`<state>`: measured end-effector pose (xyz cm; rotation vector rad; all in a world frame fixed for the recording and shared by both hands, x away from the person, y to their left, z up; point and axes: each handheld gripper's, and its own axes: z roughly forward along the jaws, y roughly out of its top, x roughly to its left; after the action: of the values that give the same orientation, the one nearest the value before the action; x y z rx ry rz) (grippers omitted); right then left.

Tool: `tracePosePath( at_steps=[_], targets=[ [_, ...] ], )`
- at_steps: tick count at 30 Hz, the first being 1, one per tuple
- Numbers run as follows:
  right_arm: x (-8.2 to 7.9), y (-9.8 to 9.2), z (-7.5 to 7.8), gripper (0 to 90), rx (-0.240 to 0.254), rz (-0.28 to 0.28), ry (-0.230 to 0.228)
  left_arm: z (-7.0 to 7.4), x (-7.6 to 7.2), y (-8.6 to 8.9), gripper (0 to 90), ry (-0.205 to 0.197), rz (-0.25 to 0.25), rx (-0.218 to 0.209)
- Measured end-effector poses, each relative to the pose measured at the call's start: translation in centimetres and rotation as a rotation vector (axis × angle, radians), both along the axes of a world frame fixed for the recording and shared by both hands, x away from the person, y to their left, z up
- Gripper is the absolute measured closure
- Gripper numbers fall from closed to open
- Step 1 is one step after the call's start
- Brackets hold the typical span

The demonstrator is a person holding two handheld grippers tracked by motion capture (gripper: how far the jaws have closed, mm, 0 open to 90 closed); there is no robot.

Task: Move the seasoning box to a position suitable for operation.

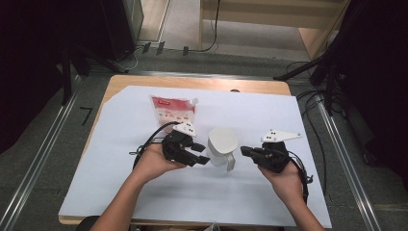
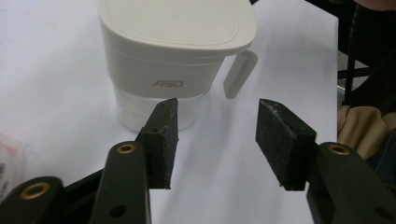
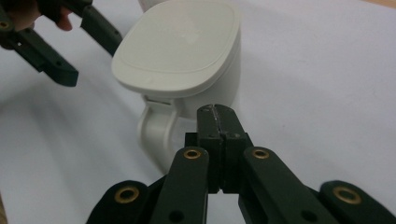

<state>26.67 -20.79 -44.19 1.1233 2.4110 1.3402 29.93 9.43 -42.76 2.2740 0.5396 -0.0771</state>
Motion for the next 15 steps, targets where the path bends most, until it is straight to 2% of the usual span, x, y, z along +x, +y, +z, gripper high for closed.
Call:
tracePosePath(
  at_steps=[4, 7, 10, 11, 12, 15],
  targets=[
    [-0.9, 0.2, 0.0, 90.0, 0.007, 0.016, -0.001, 0.0, 0.3, 0.4, 42.1, -0.007, 0.001, 0.002],
    [-1.6, 0.4, 0.0, 90.0, 0.010, 0.024, -0.003, -0.1, 0.5, 0.6, 39.3, -0.008, 0.001, 0.020],
    [-2.3, 0.9, -0.2, 90.0, 0.018, 0.033, 0.002, -0.2, 0.8, 0.8, 39.3, 0.026, 0.013, 0.004],
    [-2.4, 1.1, -0.3, 90.0, 0.018, 0.038, 0.004, -0.1, 0.9, 0.9, 38.4, 0.023, 0.013, 0.017],
    [-2.5, 1.3, -0.4, 90.0, 0.016, 0.043, 0.003, -0.2, 1.0, 0.9, 37.2, 0.021, 0.021, 0.001],
    [-2.6, 1.7, -0.5, 90.0, 0.016, 0.043, -0.001, -0.2, 1.2, 1.1, 35.9, 0.019, 0.028, 0.007]
  ],
)
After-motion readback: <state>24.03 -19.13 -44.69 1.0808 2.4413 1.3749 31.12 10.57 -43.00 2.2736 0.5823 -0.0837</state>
